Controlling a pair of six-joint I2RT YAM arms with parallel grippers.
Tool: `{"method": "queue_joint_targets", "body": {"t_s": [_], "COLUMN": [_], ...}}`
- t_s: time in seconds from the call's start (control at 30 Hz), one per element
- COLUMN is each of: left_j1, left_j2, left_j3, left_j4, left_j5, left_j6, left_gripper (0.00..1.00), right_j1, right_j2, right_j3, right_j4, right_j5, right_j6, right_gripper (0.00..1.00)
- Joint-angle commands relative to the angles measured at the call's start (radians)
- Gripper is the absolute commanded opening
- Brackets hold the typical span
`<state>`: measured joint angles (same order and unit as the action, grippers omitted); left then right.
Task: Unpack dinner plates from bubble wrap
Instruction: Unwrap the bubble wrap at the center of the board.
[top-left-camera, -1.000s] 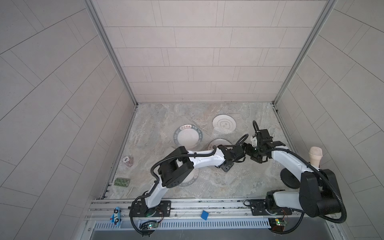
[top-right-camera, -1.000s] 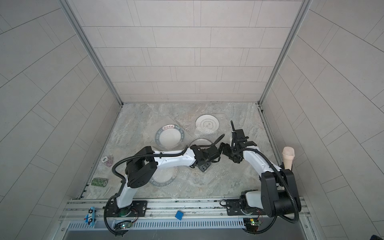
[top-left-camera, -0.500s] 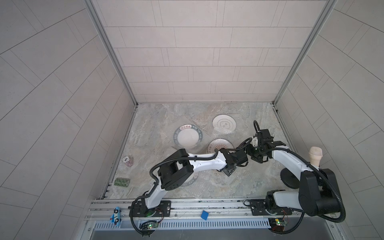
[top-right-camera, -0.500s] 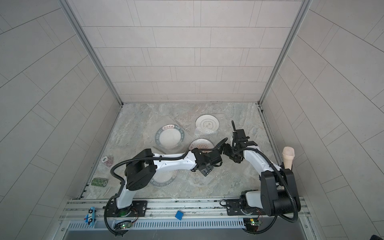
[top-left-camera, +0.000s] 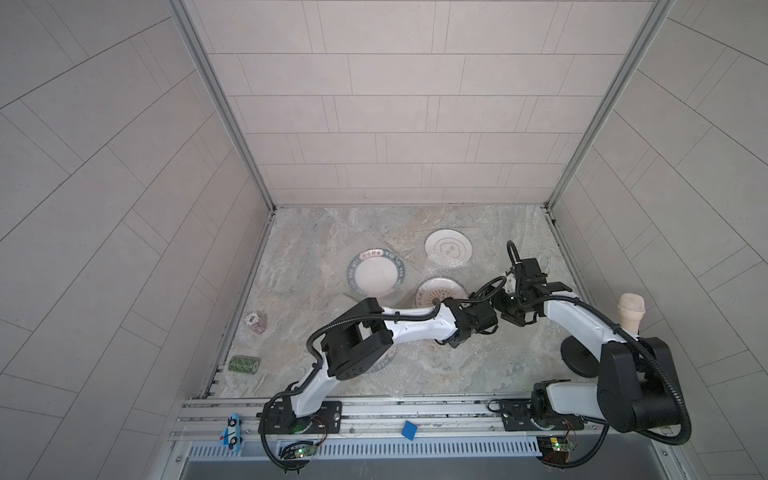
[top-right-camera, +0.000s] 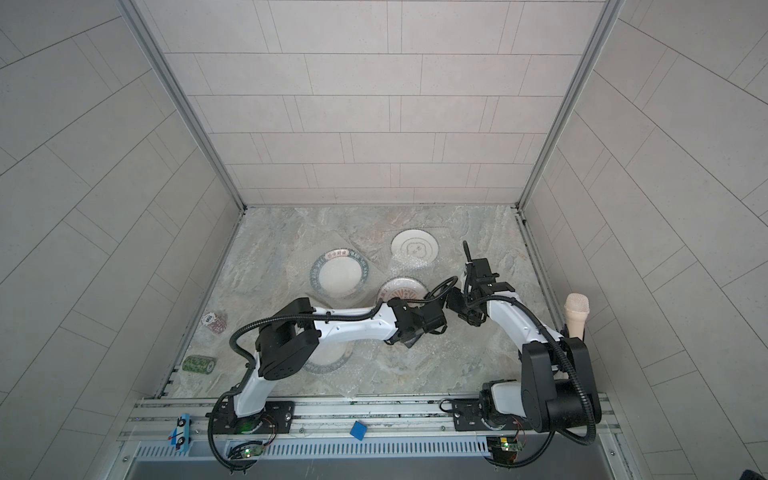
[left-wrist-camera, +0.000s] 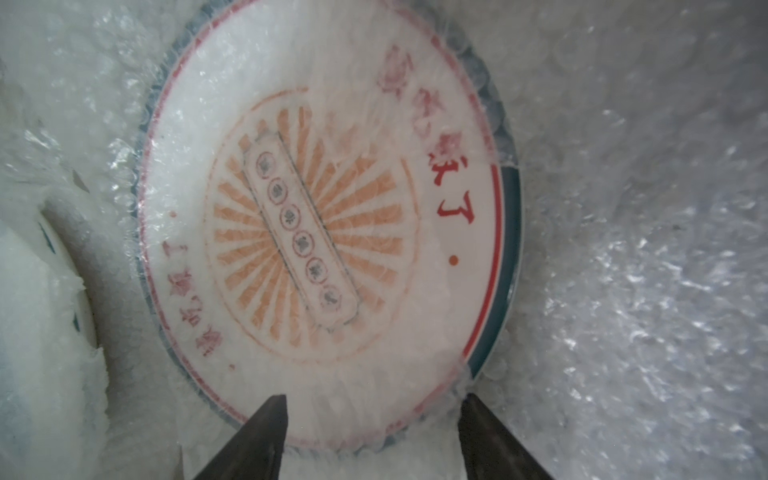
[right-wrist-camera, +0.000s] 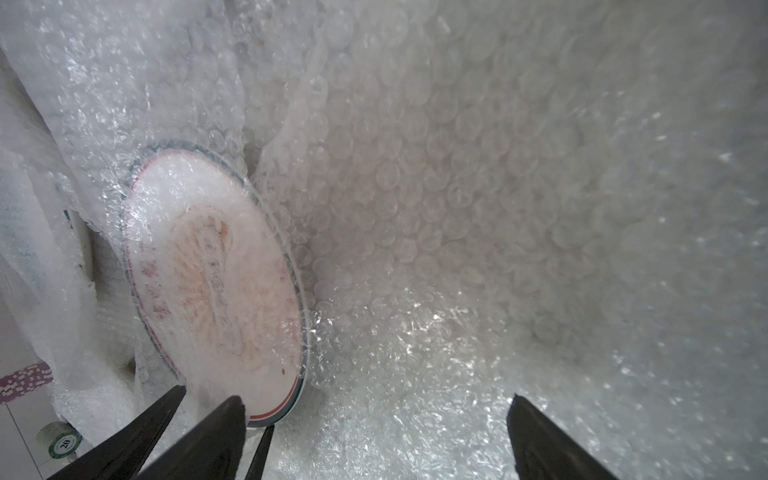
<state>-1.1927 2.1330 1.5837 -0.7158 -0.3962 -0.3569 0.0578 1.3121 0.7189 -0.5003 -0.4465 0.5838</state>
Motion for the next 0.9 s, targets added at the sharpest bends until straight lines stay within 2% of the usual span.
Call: {"method": "queue_joint_targets", "body": {"t_s": [0.0,0.27,0.37,0.43,0.57,0.7,0.87], "left_j1": [-0.006,-0.001,0.002,0.007,0.020,0.073,0.195], "left_j2": [-0.009,-0.041,-0.061,-0.067,-0.085,-0.144,-0.287], "left_j3": [0.024,0.025,0.024,0.025,0.021,-0.015,-0.159], "left_j4": [-0.048,-0.066,-0.063,-0.067,-0.079,-0.083,0.025], "left_j5": [-0.071,-0.089,-0.079,-0.069,-0.070,-0.061,0.054], "left_j6": [-0.037,-0.057,-0.061,-0.063,-0.090,-0.152,-0.191], "left_gripper": [0.63,0.40,0.37,0.28,0.18,0.11,0.10], "right_j1": [-0.002,-0.001,-0.001,-0.002,-0.001,-0.001,-0.002], "right_j2": [-0.010,-0.006,0.008,0.018,0.029,0.039,0.064], "right_j3": [0.001,0.002,0.001,-0.001,-0.001,-0.002,0.002], "right_j4": [-0.004,0.002,0.006,0.014,0.023,0.019,0.029], "right_j5": [-0.004,-0.008,-0.012,-0.015,-0.016,0.001,0.014], "right_j6": [-0.001,-0.003,-0.004,-0.002,-0.001,-0.004,-0.003], "right_gripper": [0.99,0.99,0.99,0.99,0.99,0.99,0.99]}}
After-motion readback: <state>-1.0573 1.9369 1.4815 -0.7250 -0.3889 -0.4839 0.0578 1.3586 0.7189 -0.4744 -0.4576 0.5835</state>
